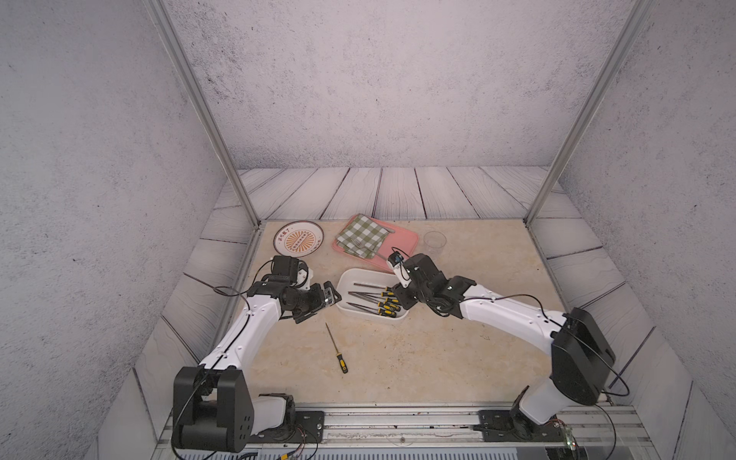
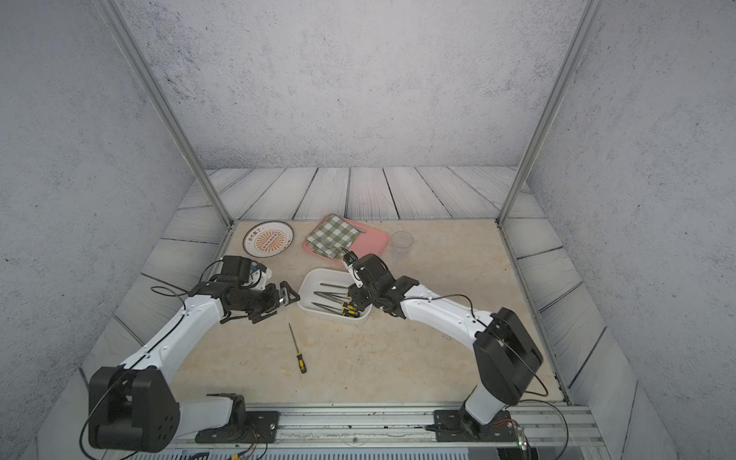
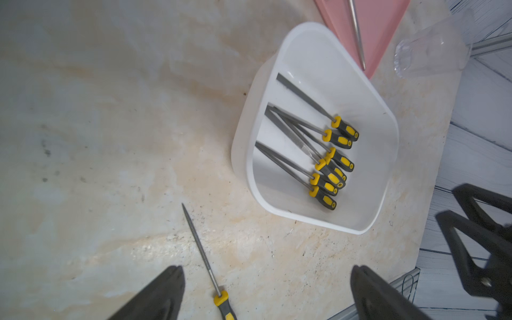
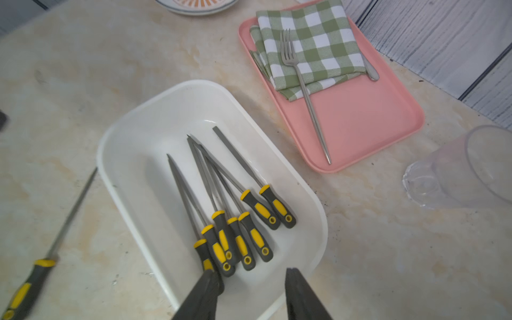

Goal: Put the file tool into the storage box
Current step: Place the file tool in the storage box, then pick up the file tool from the center of the board.

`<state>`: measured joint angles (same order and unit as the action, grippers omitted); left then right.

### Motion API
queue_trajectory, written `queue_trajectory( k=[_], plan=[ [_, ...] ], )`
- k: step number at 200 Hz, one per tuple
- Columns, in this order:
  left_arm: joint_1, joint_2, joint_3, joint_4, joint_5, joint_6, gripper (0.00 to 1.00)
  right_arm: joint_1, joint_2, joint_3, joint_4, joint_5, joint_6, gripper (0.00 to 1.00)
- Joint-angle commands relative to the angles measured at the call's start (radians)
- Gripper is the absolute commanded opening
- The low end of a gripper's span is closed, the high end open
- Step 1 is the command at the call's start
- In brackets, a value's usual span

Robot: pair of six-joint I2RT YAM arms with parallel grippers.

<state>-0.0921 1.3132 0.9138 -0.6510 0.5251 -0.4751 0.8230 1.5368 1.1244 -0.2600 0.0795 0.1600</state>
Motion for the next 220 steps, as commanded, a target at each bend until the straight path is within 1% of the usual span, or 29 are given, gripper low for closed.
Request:
queue_trajectory(
  k=[1,28,40,54,77,100,122,135,163,220],
  plan=[
    [-0.001,0.033,0.029,-0.031,0.05,0.009,0.99,0.039,-0.099,-0.078,0.034,-0.036,0.212,0.46],
    [-0.019,0.053,0.034,-0.052,0.029,0.018,0.99,0.1,-0.201,-0.175,0.012,-0.046,0.322,0.47],
    [-0.033,0.051,0.035,-0.057,0.017,0.022,0.99,0.146,-0.23,-0.194,-0.013,-0.013,0.34,0.47],
    [-0.049,0.058,0.035,-0.061,0.017,0.025,0.99,0.209,-0.242,-0.199,-0.058,0.054,0.379,0.48],
    [-0.064,0.07,0.043,-0.074,0.023,0.031,0.98,0.309,-0.221,-0.218,-0.032,0.089,0.445,0.49],
    [-0.064,0.055,0.05,-0.089,-0.011,0.038,0.98,0.393,-0.129,-0.204,0.025,0.094,0.503,0.49],
    [-0.056,0.023,0.06,-0.1,-0.059,0.044,1.0,0.458,-0.003,-0.12,0.019,0.105,0.527,0.49],
    [-0.024,0.002,0.06,-0.099,-0.069,0.043,0.99,0.485,0.071,-0.066,0.003,0.117,0.527,0.49],
    [0.068,-0.022,0.054,-0.081,-0.044,0.035,0.99,0.513,0.208,0.06,-0.059,0.128,0.514,0.49],
    [0.134,-0.079,0.043,-0.063,-0.047,0.024,0.99,0.546,0.413,0.246,-0.16,0.132,0.471,0.49]
  ],
)
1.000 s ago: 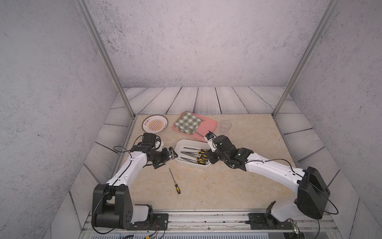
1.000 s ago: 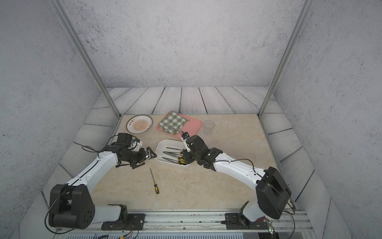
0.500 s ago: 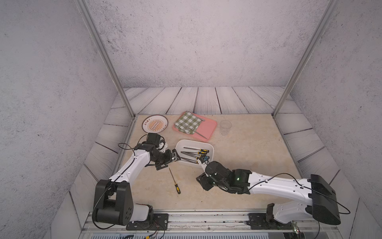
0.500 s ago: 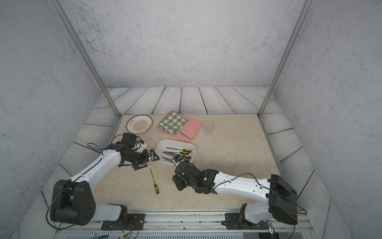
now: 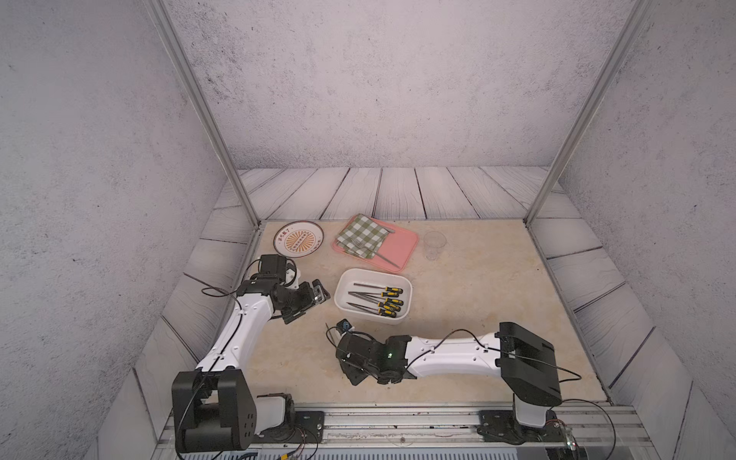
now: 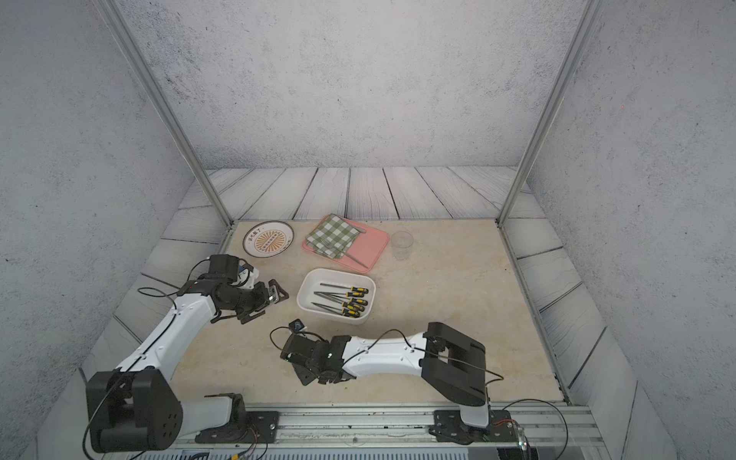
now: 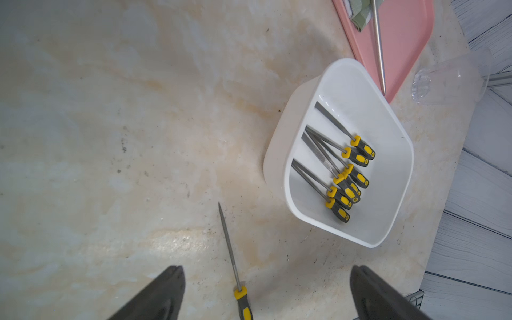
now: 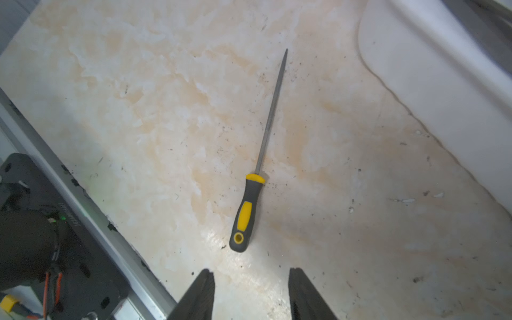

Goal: Put the file tool into the storage box
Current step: Pick up the file tool from the center of the board.

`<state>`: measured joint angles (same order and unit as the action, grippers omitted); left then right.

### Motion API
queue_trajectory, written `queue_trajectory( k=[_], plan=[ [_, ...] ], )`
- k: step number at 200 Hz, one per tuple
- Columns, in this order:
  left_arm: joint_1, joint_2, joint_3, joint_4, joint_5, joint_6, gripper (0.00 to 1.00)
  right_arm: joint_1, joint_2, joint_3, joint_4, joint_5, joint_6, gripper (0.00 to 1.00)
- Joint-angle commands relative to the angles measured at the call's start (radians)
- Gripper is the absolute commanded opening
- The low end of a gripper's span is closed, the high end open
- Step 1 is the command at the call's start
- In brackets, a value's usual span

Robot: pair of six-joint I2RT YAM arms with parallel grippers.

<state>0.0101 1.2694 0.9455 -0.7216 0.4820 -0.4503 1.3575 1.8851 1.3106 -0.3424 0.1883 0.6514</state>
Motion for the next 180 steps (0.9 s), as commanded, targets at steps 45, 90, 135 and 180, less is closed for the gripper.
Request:
queue_trajectory(
  k=[45,90,135,180],
  plan=[
    [0.088,-0.057,-0.002,0.034,0.029,-0.016,0.99,0.018,0.15,0.128,-0.102,0.024,-0.037,0.48],
    [0.109,-0.052,-0.009,0.053,0.066,-0.025,0.99,0.017,0.221,0.195,-0.141,0.028,-0.055,0.48],
    [0.117,-0.054,-0.011,0.058,0.079,-0.027,0.99,0.018,0.258,0.216,-0.15,0.026,-0.061,0.46],
    [0.116,-0.088,-0.016,0.06,0.053,-0.027,0.99,0.018,0.24,0.201,-0.157,0.075,-0.08,0.3]
  ],
)
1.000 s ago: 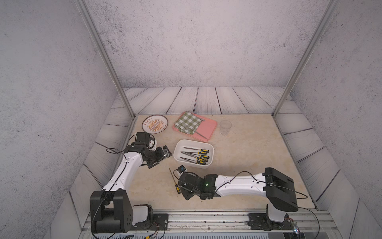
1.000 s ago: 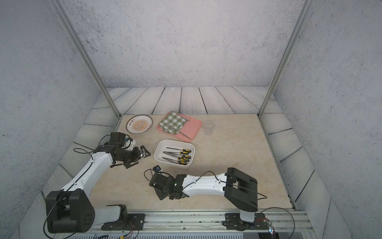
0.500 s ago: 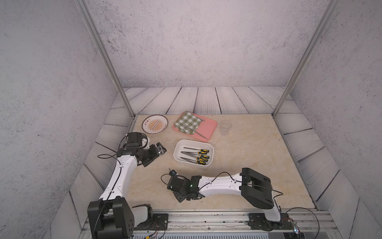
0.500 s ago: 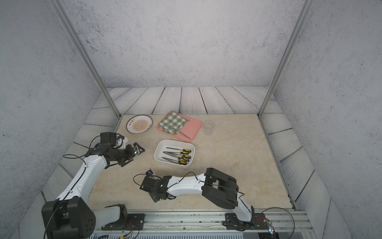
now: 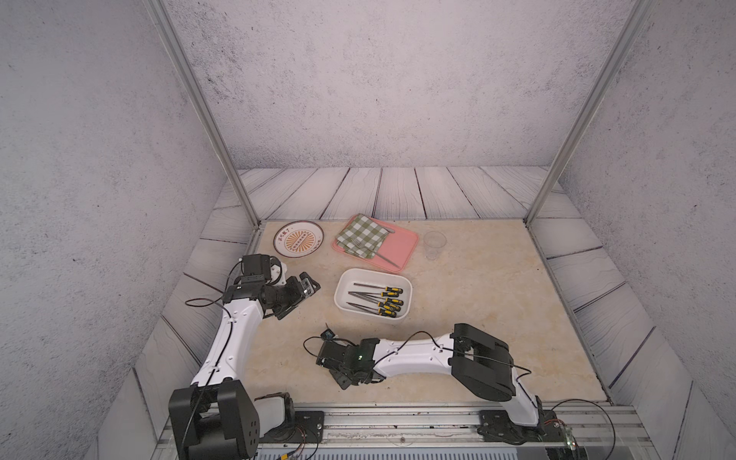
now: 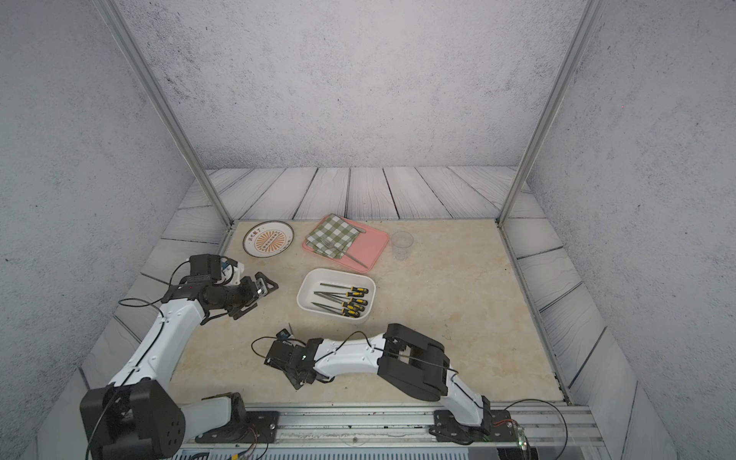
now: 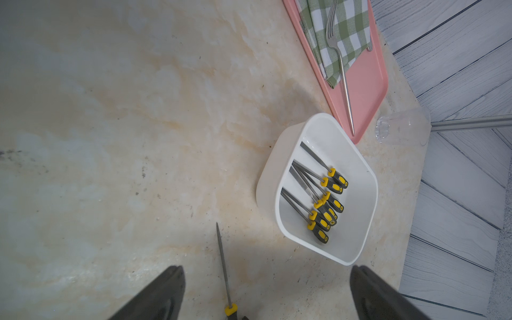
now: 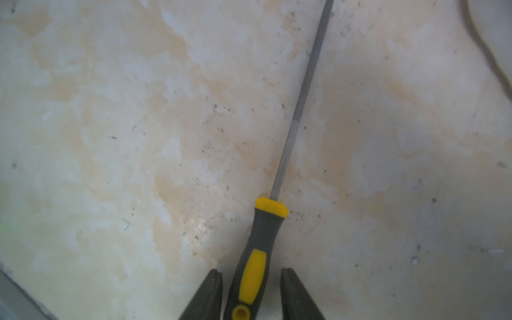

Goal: Put the file tool into the storage box
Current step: Pick up the file tool from the center of the board.

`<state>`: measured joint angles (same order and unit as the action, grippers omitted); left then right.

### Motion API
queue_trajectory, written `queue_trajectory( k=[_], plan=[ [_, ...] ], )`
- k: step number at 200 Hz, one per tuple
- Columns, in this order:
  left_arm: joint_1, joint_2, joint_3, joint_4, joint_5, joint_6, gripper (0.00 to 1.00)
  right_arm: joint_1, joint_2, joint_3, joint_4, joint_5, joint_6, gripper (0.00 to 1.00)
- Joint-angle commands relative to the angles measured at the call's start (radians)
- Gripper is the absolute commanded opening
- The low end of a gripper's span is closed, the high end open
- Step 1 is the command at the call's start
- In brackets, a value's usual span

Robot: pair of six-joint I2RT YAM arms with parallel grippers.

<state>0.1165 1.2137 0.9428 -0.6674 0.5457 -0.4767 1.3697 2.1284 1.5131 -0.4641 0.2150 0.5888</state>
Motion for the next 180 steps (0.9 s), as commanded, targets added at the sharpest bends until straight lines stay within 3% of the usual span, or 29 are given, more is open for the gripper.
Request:
queue_trajectory(
  k=[1,40,103,144,180],
  plan=[
    [0.01,-0.033,-0.014,0.006,-0.012,-0.001,0.99,0.006,-0.005,-0.001,-0.035,0.05,-0.019,0.29],
    [0.01,-0.055,-0.015,0.008,-0.029,-0.003,0.99,0.005,-0.108,-0.021,-0.048,0.129,-0.082,0.16],
    [0.01,-0.103,-0.03,0.023,-0.058,-0.008,0.99,-0.081,-0.368,-0.127,-0.025,0.22,-0.32,0.15],
    [0.0,-0.113,-0.044,0.035,-0.052,-0.019,0.99,-0.291,-0.493,-0.242,-0.017,0.045,-0.484,0.15],
    [-0.033,-0.075,-0.04,0.037,-0.035,-0.02,0.99,-0.438,-0.491,-0.299,0.007,-0.109,-0.619,0.13]
  ],
)
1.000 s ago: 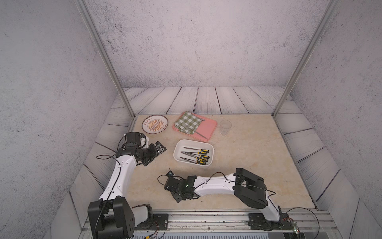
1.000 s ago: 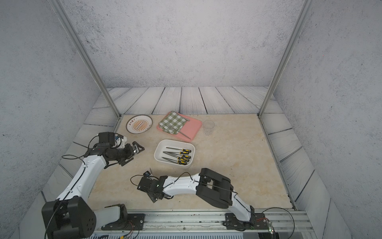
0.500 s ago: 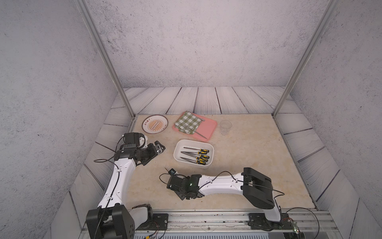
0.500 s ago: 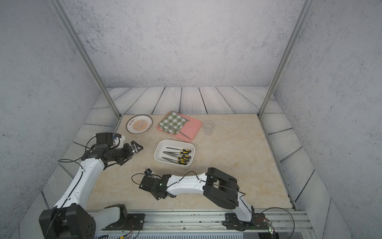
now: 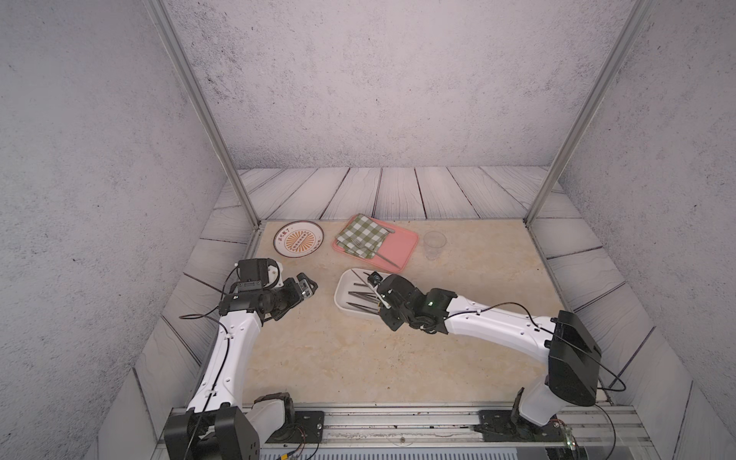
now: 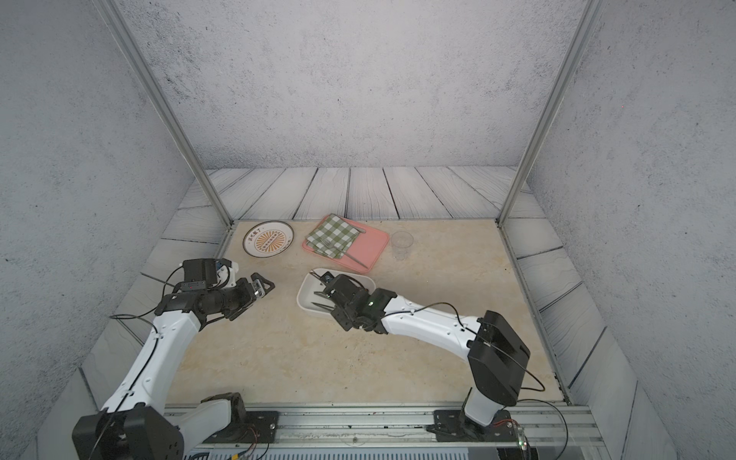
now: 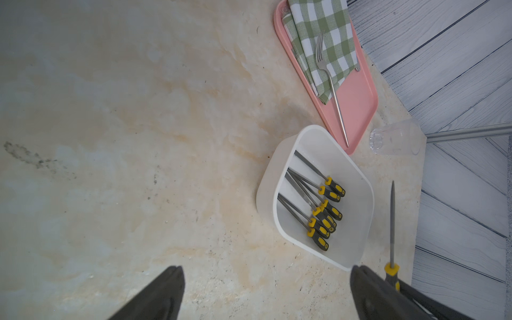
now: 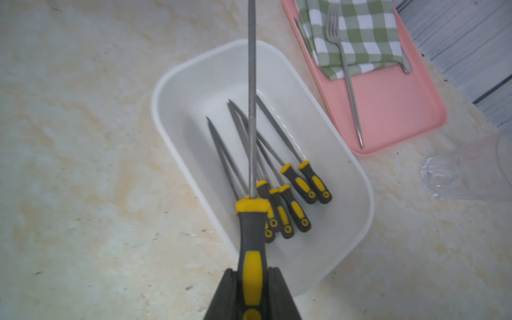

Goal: Put the file tool into the storage box
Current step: Pick up the file tool from the center of the board, then place the file tool in the storage box.

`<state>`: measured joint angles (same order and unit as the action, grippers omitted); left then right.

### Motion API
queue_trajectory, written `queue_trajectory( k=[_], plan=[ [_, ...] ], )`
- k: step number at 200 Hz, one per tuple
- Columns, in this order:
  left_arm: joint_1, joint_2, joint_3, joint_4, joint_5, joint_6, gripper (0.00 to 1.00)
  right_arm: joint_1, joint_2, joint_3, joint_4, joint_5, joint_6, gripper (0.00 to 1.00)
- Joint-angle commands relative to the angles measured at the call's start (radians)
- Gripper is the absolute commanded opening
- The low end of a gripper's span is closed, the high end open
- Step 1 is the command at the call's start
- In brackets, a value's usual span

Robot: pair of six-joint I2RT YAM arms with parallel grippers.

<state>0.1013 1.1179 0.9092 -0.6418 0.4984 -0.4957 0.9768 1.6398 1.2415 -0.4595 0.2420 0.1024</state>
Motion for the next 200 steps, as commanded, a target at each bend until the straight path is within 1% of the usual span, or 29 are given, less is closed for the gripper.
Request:
queue_trajectory(
  k=[1,14,32,47,72,90,118,139,155,162,172,177,192,200],
  plan=[
    [-0.019,0.021,-0.006,0.012,0.012,-0.001,0.99,-0.049,-0.002,-0.028,0.002,-0.141,-0.136,0.13],
    [-0.034,0.037,-0.004,0.014,0.032,-0.001,0.99,-0.081,0.011,-0.043,0.022,-0.237,-0.187,0.11],
    [-0.067,0.05,-0.01,0.027,0.059,-0.003,0.99,-0.11,0.028,-0.071,0.081,-0.309,-0.221,0.11],
    [-0.099,0.061,-0.003,0.016,0.046,0.005,0.99,-0.116,0.061,-0.059,0.083,-0.345,-0.256,0.11],
    [-0.115,0.067,0.002,0.005,0.028,0.01,0.99,-0.116,0.146,0.015,0.011,-0.359,-0.318,0.11],
    [-0.116,0.068,0.004,0.004,0.025,0.011,0.99,-0.117,0.191,0.038,-0.004,-0.351,-0.349,0.11],
    [-0.115,0.069,0.003,-0.001,0.019,0.013,0.99,-0.116,0.212,0.034,0.008,-0.318,-0.373,0.11],
    [-0.115,0.071,0.005,0.001,0.017,0.013,0.99,-0.116,0.213,0.028,0.019,-0.317,-0.388,0.13],
    [-0.116,0.077,0.006,0.001,0.018,0.013,0.99,-0.117,0.219,0.034,0.018,-0.325,-0.394,0.18],
    [-0.116,0.081,0.008,0.001,0.017,0.013,0.99,-0.116,0.222,0.038,0.014,-0.333,-0.394,0.24],
    [-0.116,0.087,0.009,0.002,0.017,0.013,0.99,-0.116,0.223,0.048,0.004,-0.349,-0.393,0.36],
    [-0.116,0.089,0.01,0.001,0.017,0.013,0.99,-0.117,0.223,0.055,-0.002,-0.359,-0.39,0.41],
    [-0.117,0.095,0.014,-0.003,0.016,0.014,0.99,-0.117,0.212,0.072,-0.011,-0.383,-0.375,0.5],
    [-0.116,0.095,0.015,-0.007,0.006,0.014,0.99,-0.118,0.203,0.081,-0.011,-0.393,-0.366,0.53]
  ],
)
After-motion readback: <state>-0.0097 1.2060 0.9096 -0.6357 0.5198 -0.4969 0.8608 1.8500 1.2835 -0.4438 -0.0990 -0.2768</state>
